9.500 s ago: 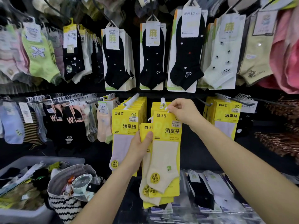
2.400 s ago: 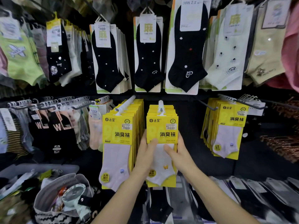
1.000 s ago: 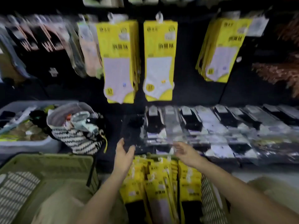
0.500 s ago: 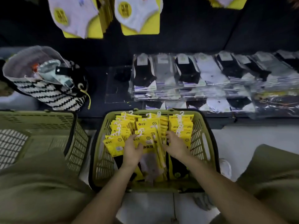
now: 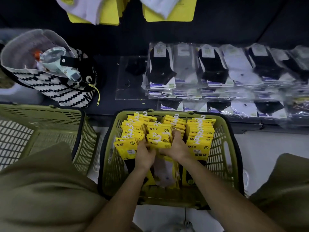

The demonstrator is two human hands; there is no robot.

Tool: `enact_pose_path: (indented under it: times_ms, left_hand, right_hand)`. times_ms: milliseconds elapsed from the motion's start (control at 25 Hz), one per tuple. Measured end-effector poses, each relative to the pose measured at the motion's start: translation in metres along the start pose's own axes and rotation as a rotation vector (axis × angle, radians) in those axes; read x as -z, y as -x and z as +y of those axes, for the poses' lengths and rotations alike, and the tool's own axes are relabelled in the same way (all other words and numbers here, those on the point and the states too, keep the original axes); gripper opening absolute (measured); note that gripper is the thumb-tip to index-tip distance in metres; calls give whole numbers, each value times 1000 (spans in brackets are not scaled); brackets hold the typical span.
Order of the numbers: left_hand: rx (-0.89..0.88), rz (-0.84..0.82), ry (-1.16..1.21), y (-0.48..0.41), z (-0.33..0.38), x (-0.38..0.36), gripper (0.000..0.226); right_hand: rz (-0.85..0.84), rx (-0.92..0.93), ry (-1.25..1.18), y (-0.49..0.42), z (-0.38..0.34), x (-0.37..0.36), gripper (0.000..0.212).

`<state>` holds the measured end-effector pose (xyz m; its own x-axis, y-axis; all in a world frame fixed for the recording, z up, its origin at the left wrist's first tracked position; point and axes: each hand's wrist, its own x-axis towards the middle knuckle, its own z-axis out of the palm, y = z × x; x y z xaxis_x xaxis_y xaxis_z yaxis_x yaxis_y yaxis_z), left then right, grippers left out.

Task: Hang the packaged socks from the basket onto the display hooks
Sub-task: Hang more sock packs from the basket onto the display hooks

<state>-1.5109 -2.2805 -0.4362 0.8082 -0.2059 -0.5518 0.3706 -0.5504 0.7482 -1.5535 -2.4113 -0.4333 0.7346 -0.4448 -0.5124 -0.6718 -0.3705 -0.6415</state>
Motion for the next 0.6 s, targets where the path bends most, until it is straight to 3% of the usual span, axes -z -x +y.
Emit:
enact_pose_path:
  times_ms: [120, 200, 280, 320, 400, 480, 600]
  left_hand:
    - [26, -17, -16, -2, 12, -2, 58]
    - [-11, -22, -73, -5, 18, -1, 73]
    - [-54, -123, -218, -3, 21, -1, 88]
    - [-49, -198, -219, 0, 21, -1, 81]
    - [47, -323, -33, 7, 16, 3, 72]
    - [143, -383, 188, 14, 7, 4, 77]
    - [131, -514, 77, 24, -6, -5, 77]
  right_hand:
    - [-66, 21, 10, -1, 10, 11, 74]
    - [-106, 40, -81, 3, 19, 23, 69]
    - [-168, 51, -204, 10, 29, 33, 67]
    - [-200, 52, -252, 14, 34, 36, 63]
    - [-241, 26, -346, 24, 43, 40, 54]
    - [-224, -53, -489, 34, 57, 41, 53]
    - [-183, -91, -620, 45, 71, 33, 54]
